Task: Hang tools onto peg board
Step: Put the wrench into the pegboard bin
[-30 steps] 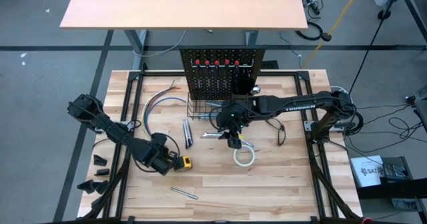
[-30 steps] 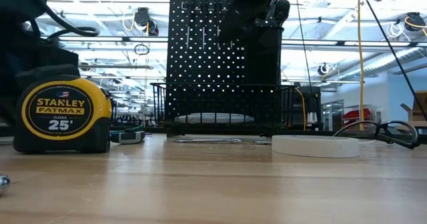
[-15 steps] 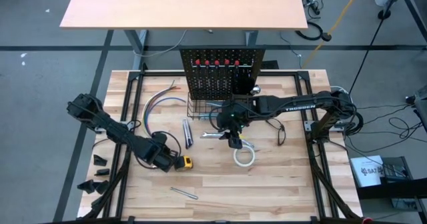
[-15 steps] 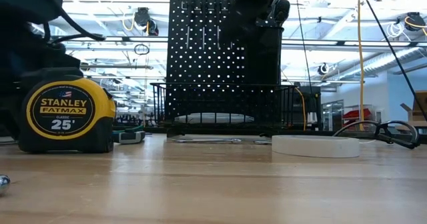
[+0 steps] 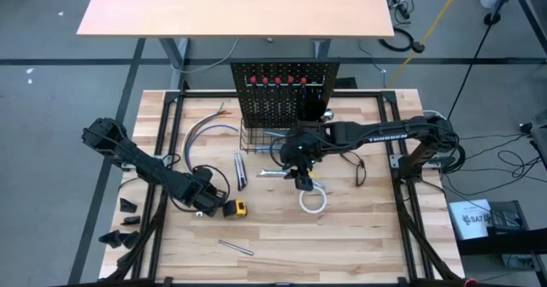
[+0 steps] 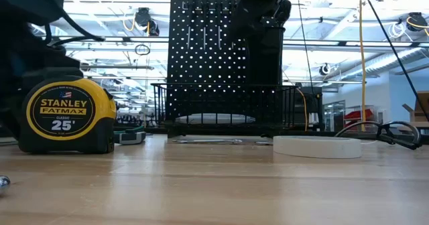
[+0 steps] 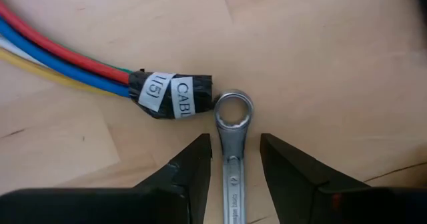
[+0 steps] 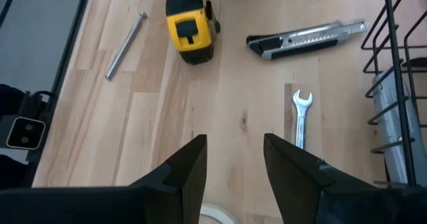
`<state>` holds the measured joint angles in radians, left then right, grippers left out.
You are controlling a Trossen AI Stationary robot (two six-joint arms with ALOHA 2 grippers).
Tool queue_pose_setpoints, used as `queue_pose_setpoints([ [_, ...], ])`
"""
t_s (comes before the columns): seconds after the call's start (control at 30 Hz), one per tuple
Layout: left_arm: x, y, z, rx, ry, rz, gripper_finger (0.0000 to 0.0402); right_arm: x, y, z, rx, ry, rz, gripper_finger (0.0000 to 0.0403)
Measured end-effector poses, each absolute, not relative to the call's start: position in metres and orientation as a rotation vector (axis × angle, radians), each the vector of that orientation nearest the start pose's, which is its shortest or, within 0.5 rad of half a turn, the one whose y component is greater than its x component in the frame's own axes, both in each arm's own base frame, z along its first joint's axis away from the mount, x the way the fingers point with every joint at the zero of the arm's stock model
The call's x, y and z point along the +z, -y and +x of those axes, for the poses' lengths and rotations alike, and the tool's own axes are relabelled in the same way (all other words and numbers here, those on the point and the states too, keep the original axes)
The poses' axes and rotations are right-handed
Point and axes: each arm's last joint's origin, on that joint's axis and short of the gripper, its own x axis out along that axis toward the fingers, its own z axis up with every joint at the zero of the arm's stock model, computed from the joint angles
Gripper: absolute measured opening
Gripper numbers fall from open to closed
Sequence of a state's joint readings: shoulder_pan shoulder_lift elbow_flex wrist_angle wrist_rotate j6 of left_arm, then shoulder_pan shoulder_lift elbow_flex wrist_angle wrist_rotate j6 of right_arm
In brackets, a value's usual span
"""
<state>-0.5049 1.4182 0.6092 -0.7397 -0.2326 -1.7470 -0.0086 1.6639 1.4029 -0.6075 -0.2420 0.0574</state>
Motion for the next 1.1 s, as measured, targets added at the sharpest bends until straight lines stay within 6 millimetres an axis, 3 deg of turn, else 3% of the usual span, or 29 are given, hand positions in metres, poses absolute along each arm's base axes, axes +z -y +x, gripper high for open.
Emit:
queue_pose_setpoints([
  [0.53, 0.127, 0.072, 0.179, 0.991, -1.134, -0.885, 0.013, 0.294, -0.005, 0.355, 0.191, -0.849, 0.165, 0.0144],
  [0.9, 0.125, 0.067, 0.18, 1.015, -1.032, -0.803, 0.0025, 0.294, -0.005, 0.355, 0.19, -0.849, 0.165, 0.0144],
  [1.1, 0.134, 0.066, 0.185, 1.002, -0.949, -0.774, 0.0008, 0.294, -0.005, 0.355, 0.19, -0.854, 0.165, 0.0144],
])
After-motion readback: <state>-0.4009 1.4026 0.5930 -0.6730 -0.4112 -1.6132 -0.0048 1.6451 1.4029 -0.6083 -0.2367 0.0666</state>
